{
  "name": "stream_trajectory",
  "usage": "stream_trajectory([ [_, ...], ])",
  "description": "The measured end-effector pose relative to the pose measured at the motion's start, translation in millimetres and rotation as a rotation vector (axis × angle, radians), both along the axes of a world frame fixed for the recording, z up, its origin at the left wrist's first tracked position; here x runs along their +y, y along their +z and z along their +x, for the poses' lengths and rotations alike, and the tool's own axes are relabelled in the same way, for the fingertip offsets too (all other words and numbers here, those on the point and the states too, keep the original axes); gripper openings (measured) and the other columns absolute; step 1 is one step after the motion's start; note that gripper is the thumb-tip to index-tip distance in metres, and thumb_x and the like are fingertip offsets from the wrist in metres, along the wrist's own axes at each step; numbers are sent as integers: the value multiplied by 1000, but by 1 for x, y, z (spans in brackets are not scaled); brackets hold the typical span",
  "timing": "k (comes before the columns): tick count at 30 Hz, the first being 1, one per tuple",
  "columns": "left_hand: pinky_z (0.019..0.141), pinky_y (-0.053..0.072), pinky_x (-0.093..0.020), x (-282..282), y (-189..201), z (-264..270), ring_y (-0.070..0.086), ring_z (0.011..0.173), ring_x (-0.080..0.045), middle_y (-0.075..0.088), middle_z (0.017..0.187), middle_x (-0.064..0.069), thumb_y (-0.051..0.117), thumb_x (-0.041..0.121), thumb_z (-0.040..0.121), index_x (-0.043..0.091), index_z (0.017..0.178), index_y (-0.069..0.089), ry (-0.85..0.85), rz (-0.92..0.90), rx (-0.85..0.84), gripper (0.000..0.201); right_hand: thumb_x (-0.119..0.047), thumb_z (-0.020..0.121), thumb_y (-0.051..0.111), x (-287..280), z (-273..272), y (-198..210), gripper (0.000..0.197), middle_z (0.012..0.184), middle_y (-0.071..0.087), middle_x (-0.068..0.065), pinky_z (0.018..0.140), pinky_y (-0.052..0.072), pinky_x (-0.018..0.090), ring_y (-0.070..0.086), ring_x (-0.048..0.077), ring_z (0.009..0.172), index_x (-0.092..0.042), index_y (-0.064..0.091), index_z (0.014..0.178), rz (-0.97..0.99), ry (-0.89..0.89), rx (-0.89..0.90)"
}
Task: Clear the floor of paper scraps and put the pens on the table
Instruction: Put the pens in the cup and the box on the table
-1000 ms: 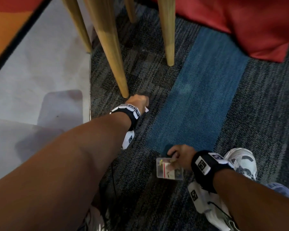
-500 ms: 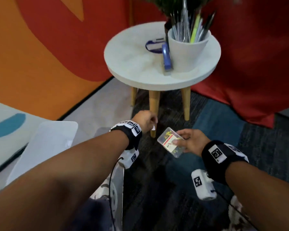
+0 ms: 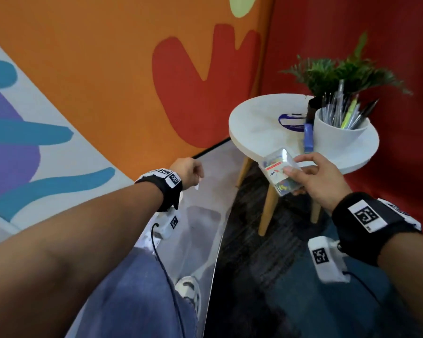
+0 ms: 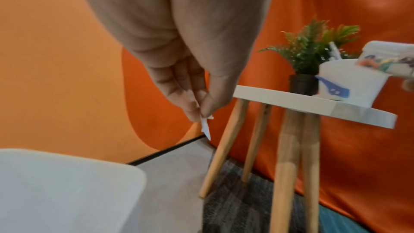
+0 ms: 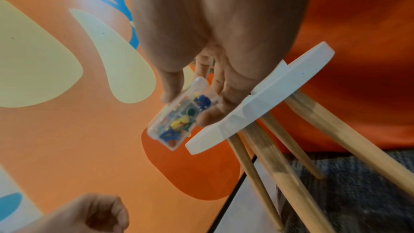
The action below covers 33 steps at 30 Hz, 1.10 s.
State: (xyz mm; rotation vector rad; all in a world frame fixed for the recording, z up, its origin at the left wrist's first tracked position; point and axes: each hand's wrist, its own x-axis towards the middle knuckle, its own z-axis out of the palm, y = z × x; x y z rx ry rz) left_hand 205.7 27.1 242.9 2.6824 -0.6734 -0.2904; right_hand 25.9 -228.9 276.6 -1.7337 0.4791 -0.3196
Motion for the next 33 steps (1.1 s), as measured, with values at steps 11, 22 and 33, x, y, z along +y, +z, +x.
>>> stream_trajectory([
  [11,71,50,-21,74,-28,19,66,92,-17,68,92,2,59,7,85,16,99,70,266,358,158,20,-23,87,69,-2,36,-4,31,100,66,19,59,61,40,70,26,77,-32,40,82,-120,-238,-105],
  [22,74,50,-25,44,-24,31,61,82,-18,70,103,-2,69,14,84,23,99,69,214,201,57,18,-32,81,66,-14,61,-20,25,107,66,-3,81,57,49,68,27,92,-45,45,75,-180,-340,-9],
  [33,74,44,-28,-118,37,-7,62,92,-19,66,111,0,56,33,94,22,129,48,-136,-327,-28,38,-22,83,63,-23,71,-16,26,104,62,1,77,58,47,69,27,87,-43,47,86,-74,-394,36],
])
